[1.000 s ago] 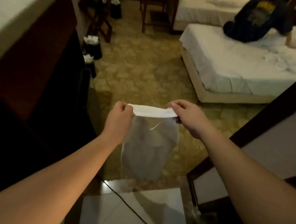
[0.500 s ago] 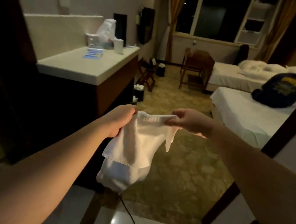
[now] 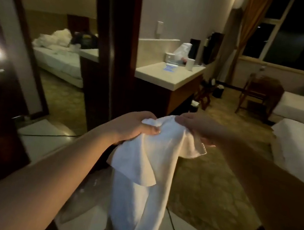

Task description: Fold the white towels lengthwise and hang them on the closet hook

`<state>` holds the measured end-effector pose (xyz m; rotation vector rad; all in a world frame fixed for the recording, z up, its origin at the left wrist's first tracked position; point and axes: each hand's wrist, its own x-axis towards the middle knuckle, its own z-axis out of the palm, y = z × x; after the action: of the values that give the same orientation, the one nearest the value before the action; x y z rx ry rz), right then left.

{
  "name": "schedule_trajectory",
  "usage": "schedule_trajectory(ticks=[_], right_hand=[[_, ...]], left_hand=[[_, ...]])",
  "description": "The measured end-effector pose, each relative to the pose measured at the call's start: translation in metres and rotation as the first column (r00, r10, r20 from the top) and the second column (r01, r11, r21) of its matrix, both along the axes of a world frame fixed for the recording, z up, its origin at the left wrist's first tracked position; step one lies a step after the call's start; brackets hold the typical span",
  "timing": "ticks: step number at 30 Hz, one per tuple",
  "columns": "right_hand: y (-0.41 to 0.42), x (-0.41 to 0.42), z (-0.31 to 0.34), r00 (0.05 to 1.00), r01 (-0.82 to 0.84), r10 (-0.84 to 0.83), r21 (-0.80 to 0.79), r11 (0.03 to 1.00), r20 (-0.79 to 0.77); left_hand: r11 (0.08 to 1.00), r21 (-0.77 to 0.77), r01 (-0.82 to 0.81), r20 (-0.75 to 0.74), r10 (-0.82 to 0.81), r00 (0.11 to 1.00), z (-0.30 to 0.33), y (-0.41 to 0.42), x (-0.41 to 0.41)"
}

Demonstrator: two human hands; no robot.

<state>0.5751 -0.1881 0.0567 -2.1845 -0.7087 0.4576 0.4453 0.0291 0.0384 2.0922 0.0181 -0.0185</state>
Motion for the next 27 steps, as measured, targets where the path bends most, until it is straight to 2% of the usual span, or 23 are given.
schedule_trajectory(ticks=[2, 3, 7, 11, 13, 15, 18, 24, 27], right_hand=[[0.026, -0.039, 0.005, 0.992, -0.039, 0.043, -0.036, 0.999, 0.121], [0.038, -0.060, 0.007, 0.987, -0.085, 0.089, -0.042, 0.996, 0.132], [0.083, -0.146, -0.001, 0.955, -0.283, 0.292, -0.141, 0.949, 0.045], [0.116, -0.225, -0.005, 0.909, -0.400, 0.415, -0.202, 0.894, 0.038], [0.130, -0.259, 0.001, 0.897, -0.421, 0.439, -0.192, 0.886, 0.060], [0.144, -0.290, 0.010, 0.882, -0.440, 0.461, -0.175, 0.881, 0.102], [0.161, -0.328, 0.022, 0.864, -0.455, 0.474, -0.141, 0.879, 0.167], [0.182, -0.384, 0.038, 0.817, -0.554, 0.554, -0.050, 0.831, 0.161], [0.188, -0.406, 0.039, 0.793, -0.604, 0.597, 0.027, 0.796, 0.120]], left_hand=[[0.987, -0.093, -0.129, 0.018, 0.131, 0.991, 0.001, 0.020, -0.053], [0.972, -0.141, -0.185, 0.011, 0.189, 0.982, 0.001, 0.030, -0.081], [0.892, -0.313, -0.327, -0.098, 0.312, 0.945, -0.004, 0.070, -0.199], [0.858, -0.323, -0.399, -0.155, 0.368, 0.917, 0.002, 0.103, -0.307], [0.865, -0.241, -0.440, -0.155, 0.413, 0.897, 0.010, 0.113, -0.350], [0.873, -0.090, -0.479, -0.116, 0.468, 0.876, 0.018, 0.121, -0.387], [0.827, 0.067, -0.558, -0.077, 0.562, 0.823, 0.029, 0.133, -0.442], [0.566, 0.419, -0.710, 0.097, 0.750, 0.655, 0.040, 0.146, -0.556], [0.411, 0.612, -0.676, 0.102, 0.806, 0.583, 0.044, 0.143, -0.599]])
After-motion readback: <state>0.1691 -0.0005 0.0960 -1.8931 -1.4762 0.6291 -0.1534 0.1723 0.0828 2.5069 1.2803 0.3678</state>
